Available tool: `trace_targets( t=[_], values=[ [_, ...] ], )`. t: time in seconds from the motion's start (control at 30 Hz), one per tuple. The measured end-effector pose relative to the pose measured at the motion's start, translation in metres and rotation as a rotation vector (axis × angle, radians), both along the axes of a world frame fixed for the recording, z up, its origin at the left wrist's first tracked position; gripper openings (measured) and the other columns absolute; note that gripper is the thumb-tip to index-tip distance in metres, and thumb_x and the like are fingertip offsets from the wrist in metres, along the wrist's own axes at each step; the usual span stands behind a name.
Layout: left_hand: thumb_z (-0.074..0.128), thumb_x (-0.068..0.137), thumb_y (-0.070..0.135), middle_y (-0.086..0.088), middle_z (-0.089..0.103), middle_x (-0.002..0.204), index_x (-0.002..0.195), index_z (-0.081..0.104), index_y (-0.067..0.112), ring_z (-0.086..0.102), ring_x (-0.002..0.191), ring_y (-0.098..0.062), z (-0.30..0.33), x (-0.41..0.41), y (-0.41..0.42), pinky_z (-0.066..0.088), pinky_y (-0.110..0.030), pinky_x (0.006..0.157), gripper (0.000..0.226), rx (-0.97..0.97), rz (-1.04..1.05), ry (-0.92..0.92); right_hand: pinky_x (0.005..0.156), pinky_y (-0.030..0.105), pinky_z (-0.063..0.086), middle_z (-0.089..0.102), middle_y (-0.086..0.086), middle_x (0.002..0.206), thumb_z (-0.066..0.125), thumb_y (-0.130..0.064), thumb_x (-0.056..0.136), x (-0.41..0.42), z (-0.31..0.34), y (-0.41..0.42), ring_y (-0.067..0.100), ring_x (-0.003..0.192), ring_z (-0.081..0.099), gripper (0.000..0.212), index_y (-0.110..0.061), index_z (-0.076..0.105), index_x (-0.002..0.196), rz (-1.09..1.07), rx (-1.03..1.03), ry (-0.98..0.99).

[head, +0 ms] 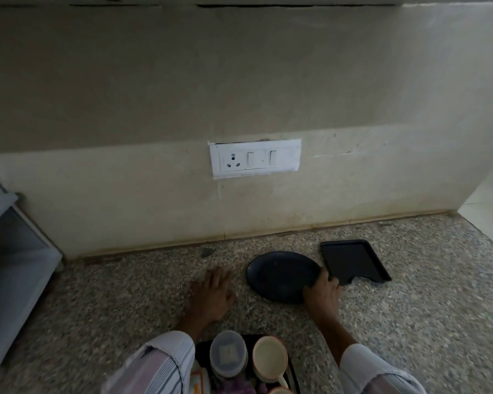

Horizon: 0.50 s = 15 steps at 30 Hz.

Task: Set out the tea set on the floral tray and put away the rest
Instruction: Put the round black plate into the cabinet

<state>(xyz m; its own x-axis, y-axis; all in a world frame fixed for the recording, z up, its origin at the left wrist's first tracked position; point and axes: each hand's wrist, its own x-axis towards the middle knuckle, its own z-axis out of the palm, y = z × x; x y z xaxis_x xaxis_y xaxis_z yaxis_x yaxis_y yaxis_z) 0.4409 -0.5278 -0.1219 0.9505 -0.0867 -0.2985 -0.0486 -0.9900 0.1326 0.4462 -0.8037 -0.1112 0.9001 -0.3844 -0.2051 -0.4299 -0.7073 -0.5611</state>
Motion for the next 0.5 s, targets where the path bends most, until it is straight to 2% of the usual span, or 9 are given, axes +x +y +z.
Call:
trace_targets(
  t=[0.03, 0.1, 0.13, 0.2, 0.33, 0.37, 0.43, 0.5],
  values=[
    [-0.011, 0.065, 0.07, -0.002, -0.007, 0.168, 0.159, 0.004, 0.029, -0.002, 0.154, -0.031, 0.0, -0.001, 0.0, 0.008, -0.059, 0.119, 0.103, -0.006, 0.004, -0.004, 0.111, 0.053, 0.035, 0.035, 0.025, 0.146, 0.057, -0.017, 0.093, 0.001, 0.0, 0.002, 0.045, 0.136, 0.035, 0.071, -0.012, 0.024, 0.155, -0.01, 0.045, 0.004],
    [-0.001, 0.081, 0.07, -0.002, -0.006, 0.168, 0.159, 0.003, 0.029, -0.002, 0.154, -0.031, -0.003, 0.0, -0.001, 0.008, -0.059, 0.119, 0.088, -0.006, 0.011, 0.008, 0.11, 0.053, 0.04, 0.043, 0.026, 0.145, 0.057, -0.012, 0.091, 0.003, 0.0, 0.003, 0.043, 0.135, 0.041, 0.066, -0.008, 0.031, 0.152, -0.055, 0.13, -0.008],
    [0.01, 0.092, 0.066, -0.003, -0.006, 0.168, 0.159, 0.003, 0.029, -0.002, 0.154, -0.031, -0.003, 0.0, 0.003, 0.008, -0.059, 0.119, 0.077, -0.002, 0.019, 0.008, 0.106, 0.051, 0.045, 0.051, 0.024, 0.14, 0.057, -0.009, 0.091, 0.006, 0.002, 0.007, 0.042, 0.13, 0.049, 0.058, -0.006, 0.04, 0.146, -0.066, 0.174, -0.033],
    [0.02, 0.096, 0.063, -0.003, -0.003, 0.168, 0.159, 0.003, 0.029, -0.001, 0.154, -0.032, -0.001, 0.003, 0.004, 0.01, -0.059, 0.119, 0.073, -0.013, -0.006, 0.029, 0.095, 0.047, 0.052, 0.063, 0.022, 0.126, 0.057, -0.004, 0.09, 0.011, 0.006, 0.007, 0.038, 0.114, 0.061, 0.043, -0.002, 0.054, 0.133, -0.11, 0.295, -0.059],
    [-0.012, 0.077, 0.077, -0.001, 0.013, 0.167, 0.158, 0.015, 0.027, 0.014, 0.153, -0.026, 0.011, 0.001, 0.017, 0.021, -0.049, 0.12, 0.099, -0.072, -0.019, -0.026, 0.087, 0.051, 0.057, 0.067, 0.018, 0.108, 0.051, -0.004, 0.092, 0.01, 0.015, 0.016, 0.034, 0.096, 0.065, 0.035, 0.0, 0.06, 0.125, -0.081, 0.488, -0.09],
    [-0.009, 0.082, 0.072, 0.0, 0.015, 0.166, 0.158, 0.017, 0.026, 0.016, 0.153, -0.024, 0.018, -0.001, 0.019, 0.022, -0.047, 0.121, 0.093, -0.095, -0.004, -0.027, 0.085, 0.053, 0.057, 0.067, 0.018, 0.105, 0.05, -0.009, 0.092, 0.009, 0.016, 0.019, 0.034, 0.093, 0.065, 0.034, 0.0, 0.06, 0.123, -0.067, 0.504, -0.094],
    [0.013, 0.096, 0.055, 0.001, 0.015, 0.166, 0.157, 0.018, 0.026, 0.017, 0.152, -0.023, 0.033, -0.01, 0.025, 0.023, -0.048, 0.12, 0.068, -0.148, 0.032, -0.031, 0.087, 0.055, 0.057, 0.066, 0.019, 0.11, 0.049, -0.019, 0.091, 0.007, 0.014, 0.026, 0.036, 0.097, 0.065, 0.04, -0.001, 0.058, 0.126, -0.054, 0.517, -0.095],
    [0.026, 0.104, 0.045, 0.001, 0.018, 0.165, 0.156, 0.021, 0.027, 0.019, 0.151, -0.023, 0.053, -0.019, 0.036, 0.024, -0.05, 0.119, 0.056, -0.154, 0.07, -0.065, 0.09, 0.053, 0.056, 0.063, 0.019, 0.119, 0.048, -0.016, 0.095, 0.007, 0.018, 0.035, 0.036, 0.105, 0.062, 0.04, -0.005, 0.053, 0.133, -0.012, 0.552, -0.107]
  ],
)
